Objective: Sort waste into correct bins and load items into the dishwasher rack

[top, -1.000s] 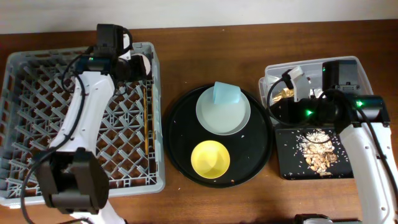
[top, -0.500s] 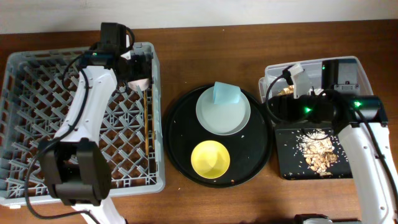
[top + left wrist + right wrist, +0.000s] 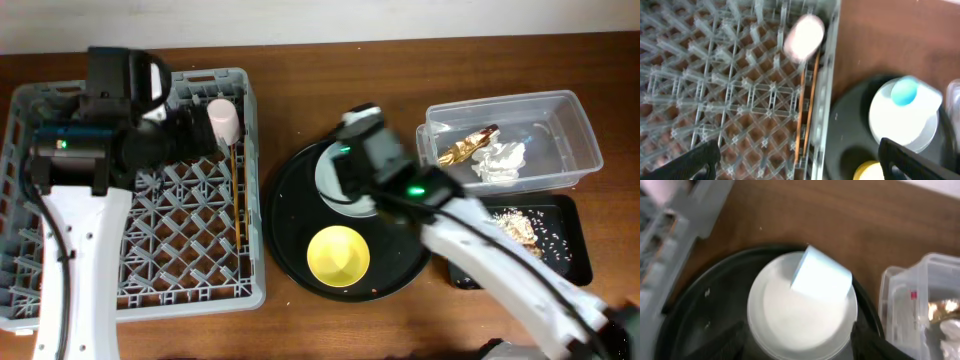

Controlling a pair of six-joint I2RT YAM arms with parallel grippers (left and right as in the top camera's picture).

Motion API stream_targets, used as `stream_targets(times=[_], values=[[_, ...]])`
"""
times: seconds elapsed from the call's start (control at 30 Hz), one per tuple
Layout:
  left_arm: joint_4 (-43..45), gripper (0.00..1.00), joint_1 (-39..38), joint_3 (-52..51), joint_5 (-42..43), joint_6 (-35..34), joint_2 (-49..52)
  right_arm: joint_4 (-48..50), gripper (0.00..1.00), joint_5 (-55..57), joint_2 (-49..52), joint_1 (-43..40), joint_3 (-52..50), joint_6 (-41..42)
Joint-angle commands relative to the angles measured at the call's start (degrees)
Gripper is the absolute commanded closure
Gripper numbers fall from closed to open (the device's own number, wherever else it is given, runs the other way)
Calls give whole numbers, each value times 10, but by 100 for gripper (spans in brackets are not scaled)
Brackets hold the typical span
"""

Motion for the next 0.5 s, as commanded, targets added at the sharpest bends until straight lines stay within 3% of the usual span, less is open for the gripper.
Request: stream_targets(times=[0.0, 0.27, 0.47], values=[[-43, 1, 0, -11, -4, -10, 10, 66, 34, 168, 101, 41, -2, 30], [-53, 1, 0, -16, -4, -10, 10, 186, 33, 295, 238, 47, -2, 30], [-53, 1, 0, -16, -4, -10, 10, 206, 36, 301, 277, 28, -2, 30]])
